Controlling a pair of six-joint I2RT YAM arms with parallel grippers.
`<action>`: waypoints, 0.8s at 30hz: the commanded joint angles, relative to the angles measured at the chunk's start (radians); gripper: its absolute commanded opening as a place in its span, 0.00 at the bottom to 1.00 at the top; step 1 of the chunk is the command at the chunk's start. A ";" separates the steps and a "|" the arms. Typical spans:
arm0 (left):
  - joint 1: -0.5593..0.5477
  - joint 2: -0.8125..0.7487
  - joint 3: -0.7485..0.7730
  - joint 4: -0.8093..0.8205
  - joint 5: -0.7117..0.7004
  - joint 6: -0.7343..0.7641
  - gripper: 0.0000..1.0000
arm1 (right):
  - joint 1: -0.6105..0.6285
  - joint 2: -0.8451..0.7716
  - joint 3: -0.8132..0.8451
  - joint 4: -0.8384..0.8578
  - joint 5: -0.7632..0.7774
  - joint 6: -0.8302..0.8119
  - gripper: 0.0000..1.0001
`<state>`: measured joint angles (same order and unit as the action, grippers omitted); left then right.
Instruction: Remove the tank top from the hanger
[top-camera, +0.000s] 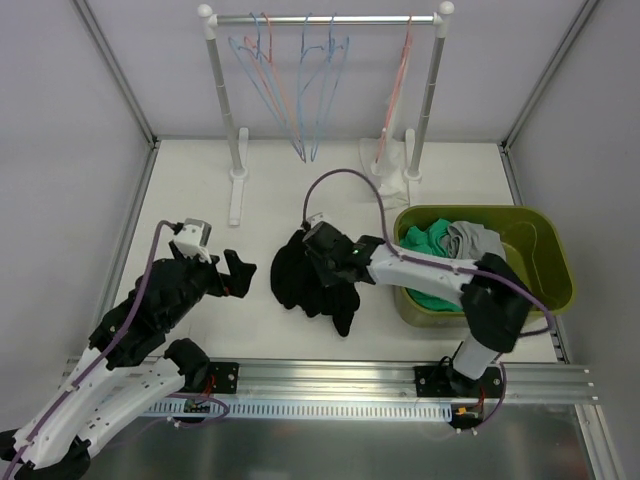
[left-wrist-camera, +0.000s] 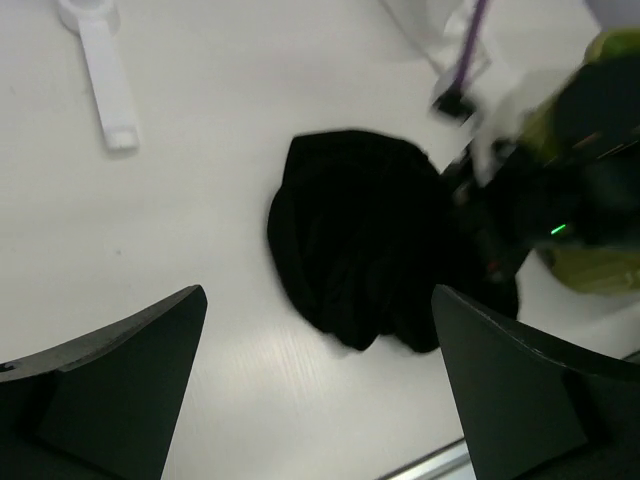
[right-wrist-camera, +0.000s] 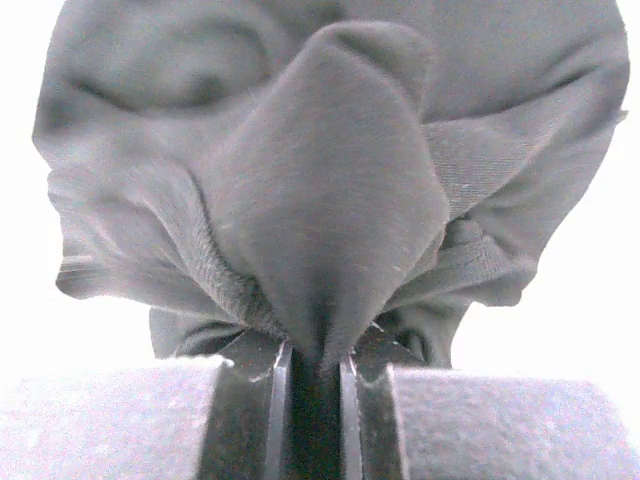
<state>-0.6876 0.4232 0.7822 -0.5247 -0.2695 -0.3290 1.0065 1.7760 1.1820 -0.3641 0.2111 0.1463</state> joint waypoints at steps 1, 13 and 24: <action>-0.007 0.005 -0.044 -0.029 0.084 0.036 0.99 | -0.023 -0.313 0.033 0.010 0.079 -0.076 0.00; -0.004 -0.020 -0.043 -0.055 0.009 0.044 0.99 | -0.167 -0.628 0.416 -0.404 0.234 -0.238 0.00; -0.004 -0.021 -0.041 -0.063 0.007 0.047 0.99 | -0.518 -0.802 0.513 -0.653 0.274 -0.260 0.00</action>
<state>-0.6876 0.4042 0.7296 -0.5823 -0.2451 -0.2981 0.5587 1.0080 1.7164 -0.9375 0.4610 -0.0940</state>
